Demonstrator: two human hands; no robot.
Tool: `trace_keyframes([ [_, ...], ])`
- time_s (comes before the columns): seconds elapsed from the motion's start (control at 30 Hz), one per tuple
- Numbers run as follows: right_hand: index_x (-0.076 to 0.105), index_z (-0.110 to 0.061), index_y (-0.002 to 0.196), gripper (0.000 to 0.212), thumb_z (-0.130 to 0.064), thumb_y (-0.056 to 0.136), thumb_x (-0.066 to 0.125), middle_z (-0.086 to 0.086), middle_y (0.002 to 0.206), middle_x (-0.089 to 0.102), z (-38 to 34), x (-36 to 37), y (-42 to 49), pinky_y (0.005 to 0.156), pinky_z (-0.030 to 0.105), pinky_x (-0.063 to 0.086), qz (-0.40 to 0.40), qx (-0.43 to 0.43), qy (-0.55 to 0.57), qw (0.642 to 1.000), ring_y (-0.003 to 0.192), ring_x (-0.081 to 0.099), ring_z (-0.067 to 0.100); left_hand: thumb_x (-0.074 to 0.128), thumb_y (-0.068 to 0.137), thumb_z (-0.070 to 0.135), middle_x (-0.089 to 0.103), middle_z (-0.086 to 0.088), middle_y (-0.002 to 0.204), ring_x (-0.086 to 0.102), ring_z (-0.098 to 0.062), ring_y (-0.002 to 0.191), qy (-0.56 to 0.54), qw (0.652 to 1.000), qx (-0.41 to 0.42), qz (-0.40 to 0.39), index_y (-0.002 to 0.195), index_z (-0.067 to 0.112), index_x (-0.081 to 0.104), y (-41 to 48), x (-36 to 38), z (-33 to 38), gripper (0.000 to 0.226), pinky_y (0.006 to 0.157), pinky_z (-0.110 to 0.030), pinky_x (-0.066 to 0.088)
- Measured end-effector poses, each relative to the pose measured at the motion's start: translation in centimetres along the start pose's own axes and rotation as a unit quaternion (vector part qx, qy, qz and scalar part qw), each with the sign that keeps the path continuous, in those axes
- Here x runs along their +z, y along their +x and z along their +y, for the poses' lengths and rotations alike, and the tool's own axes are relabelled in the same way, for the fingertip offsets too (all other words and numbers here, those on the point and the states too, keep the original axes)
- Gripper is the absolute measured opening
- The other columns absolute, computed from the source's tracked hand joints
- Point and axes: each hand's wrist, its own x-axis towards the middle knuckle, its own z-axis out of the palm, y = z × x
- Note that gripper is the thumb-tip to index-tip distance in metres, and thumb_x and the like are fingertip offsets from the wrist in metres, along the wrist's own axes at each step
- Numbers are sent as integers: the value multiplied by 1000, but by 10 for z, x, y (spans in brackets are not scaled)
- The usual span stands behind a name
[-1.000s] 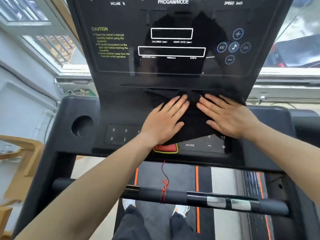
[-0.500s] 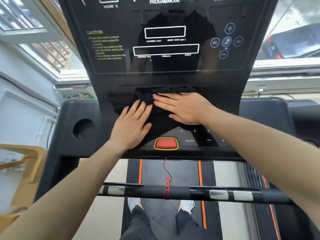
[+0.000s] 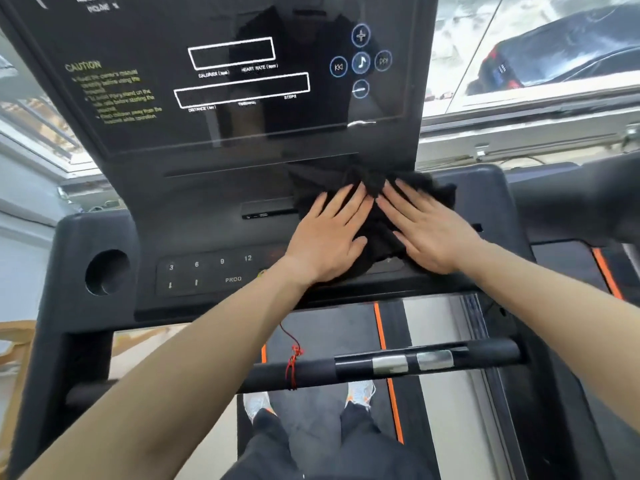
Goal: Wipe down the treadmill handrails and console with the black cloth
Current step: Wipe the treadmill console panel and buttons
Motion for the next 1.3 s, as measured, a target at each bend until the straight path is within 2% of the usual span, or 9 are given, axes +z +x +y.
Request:
trace_keyframes([
  [0.13,14,-10,159,69,-45,100,23,12,168,11,-40,7,-36,124,51,18,-33,17,61,997,155,12,32,32,100,49,9,-2,168,6,-23,155,-50,997,28,-48,161,19,10,-41,6,15,72,124,-46,11],
  [0.23,19,-11,160,71,-48,100,27,9,168,12,-60,7,-58,123,46,10,-45,-5,65,997,155,14,28,29,101,49,10,-3,168,6,-22,155,-69,995,41,-66,161,19,12,-65,8,15,69,124,-44,11],
  [0.33,20,-15,160,69,-51,102,23,5,168,15,-51,5,-48,124,43,10,-45,-13,77,996,155,16,24,22,104,50,6,-2,169,2,-19,155,-75,995,20,-58,161,19,11,-50,7,10,66,125,-42,9],
  [0.43,16,-15,161,69,-51,102,19,6,168,13,-33,4,-8,125,44,12,-34,34,85,995,156,13,23,24,104,49,4,-7,169,-1,-19,155,-41,998,-29,-29,160,12,9,-12,6,8,68,124,-40,5],
  [0.5,11,-14,161,70,-50,102,20,7,169,9,-26,4,10,125,43,6,-29,59,76,995,156,9,23,27,105,45,1,-9,168,-3,-21,155,-49,997,-56,-12,159,9,7,6,4,9,68,123,-38,1],
  [0.7,4,-15,162,71,-47,100,18,6,169,-2,-36,5,7,126,42,0,-20,105,110,988,156,-2,21,28,103,41,-2,-9,169,-6,-23,155,-49,997,-54,2,160,10,5,7,5,13,69,123,-40,2],
  [0.9,25,-9,159,69,-44,100,28,9,167,19,-79,8,-59,122,52,22,-25,102,115,988,154,17,28,29,103,46,9,-9,168,4,-25,155,-46,998,24,-20,160,11,13,-48,18,33,69,124,-47,12],
  [1.03,27,-10,159,69,-46,100,33,7,167,21,-114,10,-71,122,47,14,-12,92,115,989,154,17,26,33,102,45,14,-7,168,8,-24,155,-28,997,75,-18,160,12,16,-84,23,13,69,125,-43,12],
  [1.3,23,-15,160,71,-56,103,21,6,169,15,-169,-8,26,125,48,14,-27,18,116,993,156,9,25,29,104,43,17,-8,167,13,-21,154,-38,997,-69,-17,159,11,20,-147,27,-59,65,123,-43,22],
])
